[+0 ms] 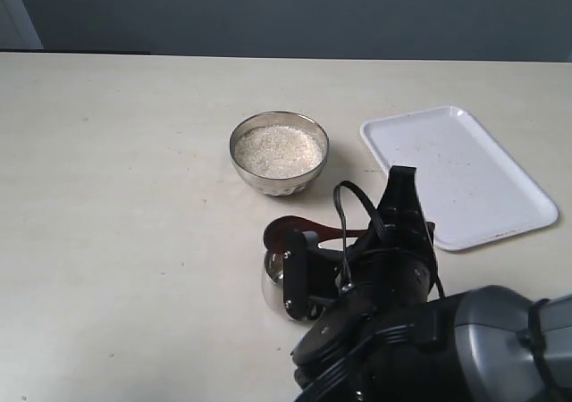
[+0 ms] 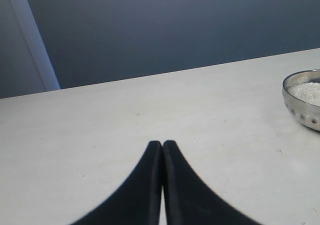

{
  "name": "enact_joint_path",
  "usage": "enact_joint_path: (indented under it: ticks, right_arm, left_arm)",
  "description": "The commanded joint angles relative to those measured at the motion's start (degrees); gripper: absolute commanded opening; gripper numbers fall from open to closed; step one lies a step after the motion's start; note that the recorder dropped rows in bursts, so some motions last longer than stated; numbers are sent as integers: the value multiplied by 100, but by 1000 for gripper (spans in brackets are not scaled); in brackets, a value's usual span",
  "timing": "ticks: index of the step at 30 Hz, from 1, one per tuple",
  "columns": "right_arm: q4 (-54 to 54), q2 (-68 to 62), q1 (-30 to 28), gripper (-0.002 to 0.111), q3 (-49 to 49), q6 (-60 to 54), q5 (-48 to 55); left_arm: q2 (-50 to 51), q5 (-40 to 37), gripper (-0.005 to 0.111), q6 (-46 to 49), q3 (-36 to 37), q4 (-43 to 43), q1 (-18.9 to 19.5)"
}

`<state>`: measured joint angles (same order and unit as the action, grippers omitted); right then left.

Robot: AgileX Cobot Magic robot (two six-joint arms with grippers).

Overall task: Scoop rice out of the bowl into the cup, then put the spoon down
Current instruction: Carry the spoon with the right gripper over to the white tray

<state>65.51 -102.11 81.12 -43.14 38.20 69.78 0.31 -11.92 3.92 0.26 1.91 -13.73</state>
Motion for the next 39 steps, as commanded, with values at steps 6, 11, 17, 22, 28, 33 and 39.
enact_joint_path:
  ticks: [6, 11, 17, 22, 28, 33, 39]
  right_arm:
    - [-1809, 734, -1031, -1, -611, -126, 19]
    - [-3849, 918, -2039, -1, -1549, -1965, 19]
    - [-6591, 908, -3481, -1, -2229, -3957, 19]
    - [-6157, 686, -4194, -1, -2216, -3970, 19]
    - [-5535, 33, -5092, -1, -2229, -4165, 19]
    - [-4996, -560, -5788, -1, -2352, -4165, -1]
    - [-5108, -1108, -6291, -1, -3473, -4176, -272]
  left_arm:
    - [-31, 40, 0, -26, -26, -16, -15]
    - [-31, 40, 0, -26, -26, -16, -15]
    - [-31, 40, 0, -26, -26, -16, -15]
    - [-31, 15, 0, -26, -26, -16, -15]
    - [-31, 15, 0, -26, -26, -16, -15]
    - [-31, 15, 0, -26, -26, -16, -15]
    - [-31, 15, 0, -26, -26, -16, -15]
